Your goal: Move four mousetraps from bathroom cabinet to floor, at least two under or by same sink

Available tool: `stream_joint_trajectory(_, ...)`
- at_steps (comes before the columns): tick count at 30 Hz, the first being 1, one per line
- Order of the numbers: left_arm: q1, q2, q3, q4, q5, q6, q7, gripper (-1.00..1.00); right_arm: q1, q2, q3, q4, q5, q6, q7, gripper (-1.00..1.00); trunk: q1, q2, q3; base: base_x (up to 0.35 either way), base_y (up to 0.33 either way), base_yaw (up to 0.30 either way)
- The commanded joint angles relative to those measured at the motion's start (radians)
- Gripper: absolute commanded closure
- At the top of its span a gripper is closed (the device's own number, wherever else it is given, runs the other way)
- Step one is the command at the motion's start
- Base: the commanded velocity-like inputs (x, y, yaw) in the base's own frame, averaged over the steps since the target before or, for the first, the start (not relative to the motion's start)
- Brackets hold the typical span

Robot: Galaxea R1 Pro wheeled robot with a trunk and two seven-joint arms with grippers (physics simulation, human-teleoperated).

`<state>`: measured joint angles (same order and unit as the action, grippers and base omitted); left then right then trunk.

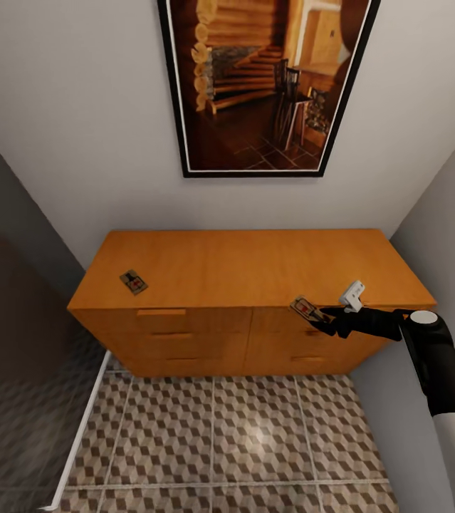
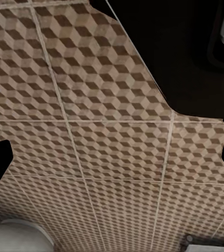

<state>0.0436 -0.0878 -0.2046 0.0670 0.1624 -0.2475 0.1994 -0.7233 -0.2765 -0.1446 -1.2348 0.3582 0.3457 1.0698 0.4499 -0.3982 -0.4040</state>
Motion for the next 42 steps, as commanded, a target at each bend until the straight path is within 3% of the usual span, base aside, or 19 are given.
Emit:
stream_joint_trajectory(1, 0.000, 0.000, -0.009, 0.002, 0.009, -0.006, 0.002, -1.00, -0.001, 0.000, -0.001, -0.002, 0.002, 0.011, 0.004, 1.00, 0.000, -0.002, -0.001, -0.270, 0.157, 0.000)
stream_joint_trajectory(17, -0.001, -0.001, -0.009, 0.002, 0.009, -0.006, 0.002, -1.00, -0.001, 0.000, -0.001, 0.000, 0.002, 0.011, 0.004, 1.00, 0.000, -0.002, -0.001, -0.286, 0.124, 0.000)
stream_joint_trajectory(25, 0.000, -0.001, -0.009, -0.009, 0.008, -0.007, 0.002, -1.00, -0.001, 0.003, 0.001, 0.032, 0.001, 0.007, 0.000, 1.00, 0.000, -0.002, -0.001, -0.072, 0.021, 0.000)
stream_joint_trajectory(37, -0.001, 0.009, -0.009, -0.016, 0.005, -0.012, 0.000, -1.00, 0.001, 0.007, 0.005, 0.229, 0.001, -0.023, 0.001, 1.00, 0.000, -0.002, -0.001, -0.002, 0.001, 0.000)
stream_joint_trajectory(42, -0.001, 0.011, -0.010, -0.066, 0.001, -0.011, 0.001, -1.00, 0.001, 0.045, 0.015, 0.386, 0.005, -0.110, -0.003, 1.00, 0.000, -0.002, -0.001, 0.000, 0.000, 0.000)
